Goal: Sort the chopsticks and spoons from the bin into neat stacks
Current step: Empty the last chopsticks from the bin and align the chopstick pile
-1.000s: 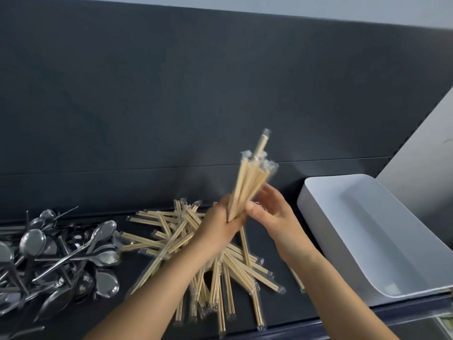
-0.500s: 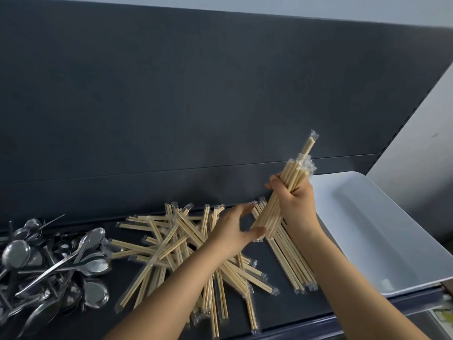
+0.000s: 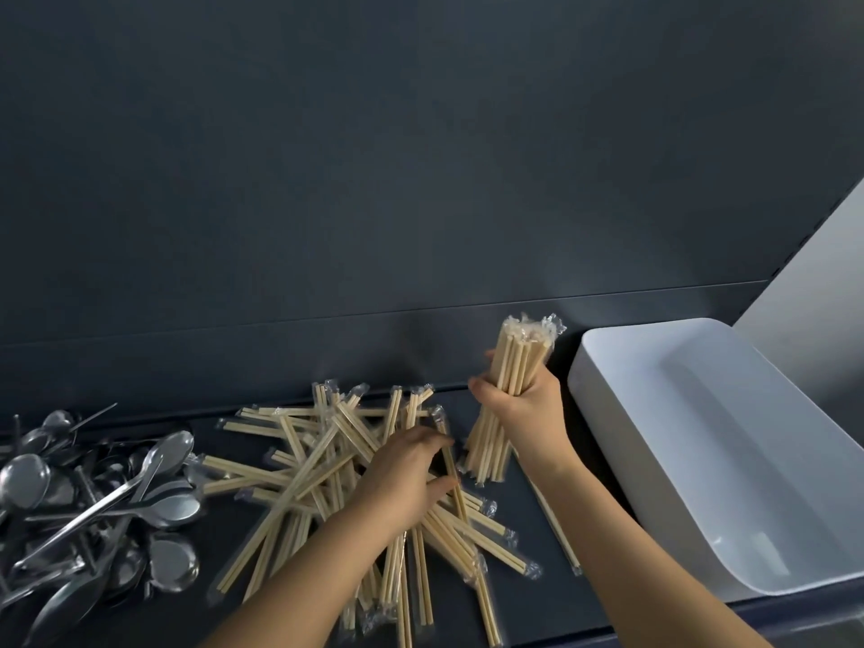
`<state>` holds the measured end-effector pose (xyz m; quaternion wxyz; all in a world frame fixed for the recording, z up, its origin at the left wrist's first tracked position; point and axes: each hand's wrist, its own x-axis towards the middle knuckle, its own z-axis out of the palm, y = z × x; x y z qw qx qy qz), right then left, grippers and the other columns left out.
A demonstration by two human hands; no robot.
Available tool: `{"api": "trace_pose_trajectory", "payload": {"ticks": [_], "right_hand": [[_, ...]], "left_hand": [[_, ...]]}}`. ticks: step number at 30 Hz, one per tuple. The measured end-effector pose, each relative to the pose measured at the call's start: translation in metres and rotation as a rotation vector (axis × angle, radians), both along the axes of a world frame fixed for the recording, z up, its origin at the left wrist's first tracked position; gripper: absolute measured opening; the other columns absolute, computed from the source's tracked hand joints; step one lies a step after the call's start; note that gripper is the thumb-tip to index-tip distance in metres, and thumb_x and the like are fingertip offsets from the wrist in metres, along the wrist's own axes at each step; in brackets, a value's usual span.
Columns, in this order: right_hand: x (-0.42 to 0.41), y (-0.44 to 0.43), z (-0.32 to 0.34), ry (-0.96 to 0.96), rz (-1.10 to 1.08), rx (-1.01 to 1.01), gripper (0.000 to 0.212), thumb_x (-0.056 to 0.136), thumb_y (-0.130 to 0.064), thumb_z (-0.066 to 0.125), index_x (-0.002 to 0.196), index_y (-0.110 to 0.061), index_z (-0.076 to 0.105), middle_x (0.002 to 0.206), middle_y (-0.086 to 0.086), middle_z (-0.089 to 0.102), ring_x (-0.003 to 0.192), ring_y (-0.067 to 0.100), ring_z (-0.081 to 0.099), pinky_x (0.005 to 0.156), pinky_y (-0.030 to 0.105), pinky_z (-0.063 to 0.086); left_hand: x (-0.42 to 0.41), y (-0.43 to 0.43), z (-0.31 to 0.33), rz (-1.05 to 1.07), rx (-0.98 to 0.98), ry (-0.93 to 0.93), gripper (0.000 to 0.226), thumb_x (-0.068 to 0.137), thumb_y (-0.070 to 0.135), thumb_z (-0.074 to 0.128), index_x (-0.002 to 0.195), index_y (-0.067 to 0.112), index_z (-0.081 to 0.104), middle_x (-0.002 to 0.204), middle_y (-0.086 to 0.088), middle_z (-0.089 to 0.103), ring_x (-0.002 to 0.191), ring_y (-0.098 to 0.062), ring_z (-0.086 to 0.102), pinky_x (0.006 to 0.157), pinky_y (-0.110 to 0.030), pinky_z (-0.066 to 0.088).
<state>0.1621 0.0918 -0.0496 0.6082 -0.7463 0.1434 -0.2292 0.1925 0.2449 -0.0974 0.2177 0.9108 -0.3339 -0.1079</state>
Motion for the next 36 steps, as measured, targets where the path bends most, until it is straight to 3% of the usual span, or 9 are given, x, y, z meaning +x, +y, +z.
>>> {"api": "trace_pose_trajectory", "payload": {"ticks": [6,12,14,17,19,21,24,31,36], "right_hand": [[0.001,-0.005,-0.017,0.055,0.038,0.007,0.013,0.078,0.004,0.066,0.077,0.009,0.054,0.068,0.016,0.055,0.061,0.020,0.053,0.058,0.027,0.048],[0.002,-0.007,-0.021,0.047,0.151,0.027,0.014,0.087,0.002,0.058,0.082,0.013,0.052,0.076,0.031,0.052,0.067,0.024,0.049,0.065,0.034,0.044],[0.001,-0.005,-0.019,0.054,0.198,0.004,0.012,0.089,0.003,0.055,0.079,0.010,0.053,0.070,0.022,0.053,0.066,0.022,0.049,0.064,0.028,0.043],[-0.002,0.001,-0.010,0.080,0.278,-0.087,0.025,0.089,0.007,0.052,0.077,-0.014,0.058,0.068,-0.012,0.063,0.068,-0.001,0.058,0.064,0.015,0.045],[-0.003,0.004,-0.004,0.083,0.308,-0.135,0.030,0.088,0.011,0.051,0.081,-0.018,0.057,0.068,-0.021,0.063,0.072,-0.008,0.060,0.065,0.012,0.045],[-0.002,0.004,-0.003,0.068,0.298,-0.173,0.016,0.088,0.003,0.056,0.094,-0.012,0.058,0.080,-0.014,0.063,0.077,-0.001,0.061,0.070,0.018,0.047],[-0.006,0.001,0.003,0.113,0.266,-0.254,0.012,0.086,-0.010,0.062,0.087,-0.017,0.053,0.071,-0.004,0.055,0.060,0.005,0.046,0.060,0.024,0.042],[-0.035,-0.015,0.011,0.286,0.219,-0.497,0.035,0.079,-0.017,0.068,0.108,-0.024,0.050,0.080,-0.015,0.052,0.066,0.004,0.053,0.056,0.015,0.043],[-0.053,-0.022,-0.004,0.477,0.212,-0.701,0.024,0.086,-0.021,0.055,0.107,-0.023,0.044,0.082,-0.004,0.054,0.067,0.013,0.054,0.058,0.029,0.046]], "left_hand": [[0.007,-0.008,0.036,0.126,-0.294,-0.083,0.046,0.095,0.033,0.049,0.140,0.025,0.040,0.141,0.010,0.042,0.131,-0.005,0.037,0.105,-0.016,0.026],[0.013,-0.025,0.094,0.052,-0.539,-0.040,0.056,0.092,0.043,0.049,0.144,0.026,0.035,0.140,0.014,0.045,0.128,0.000,0.038,0.109,-0.026,0.034],[0.012,-0.033,0.102,0.011,-0.546,0.003,0.074,0.082,0.056,0.049,0.146,0.026,0.029,0.142,0.014,0.044,0.128,-0.002,0.039,0.109,-0.031,0.036],[0.010,-0.043,0.111,-0.007,-0.471,0.032,0.089,0.072,0.063,0.057,0.148,0.031,0.022,0.144,0.011,0.042,0.130,-0.008,0.039,0.105,-0.025,0.034],[0.011,-0.046,0.114,0.003,-0.380,-0.035,0.075,0.078,0.055,0.063,0.142,0.035,0.031,0.138,0.010,0.048,0.124,-0.011,0.045,0.097,-0.024,0.038],[0.015,-0.046,0.119,0.017,-0.345,-0.181,0.041,0.088,0.044,0.059,0.125,0.030,0.050,0.117,0.009,0.058,0.106,-0.013,0.056,0.085,-0.028,0.048],[0.023,-0.045,0.125,0.047,-0.400,-0.276,0.017,0.092,0.036,0.052,0.101,0.023,0.056,0.089,0.009,0.058,0.080,-0.015,0.056,0.067,-0.034,0.047],[0.041,-0.035,0.116,0.221,-0.603,-0.138,0.011,0.091,0.025,0.055,0.091,0.016,0.060,0.074,0.010,0.058,0.067,-0.005,0.054,0.055,-0.012,0.038],[0.041,-0.037,0.081,0.298,-0.597,0.066,0.026,0.090,0.032,0.059,0.103,0.010,0.064,0.085,-0.001,0.066,0.071,-0.011,0.063,0.061,-0.022,0.052]]}}
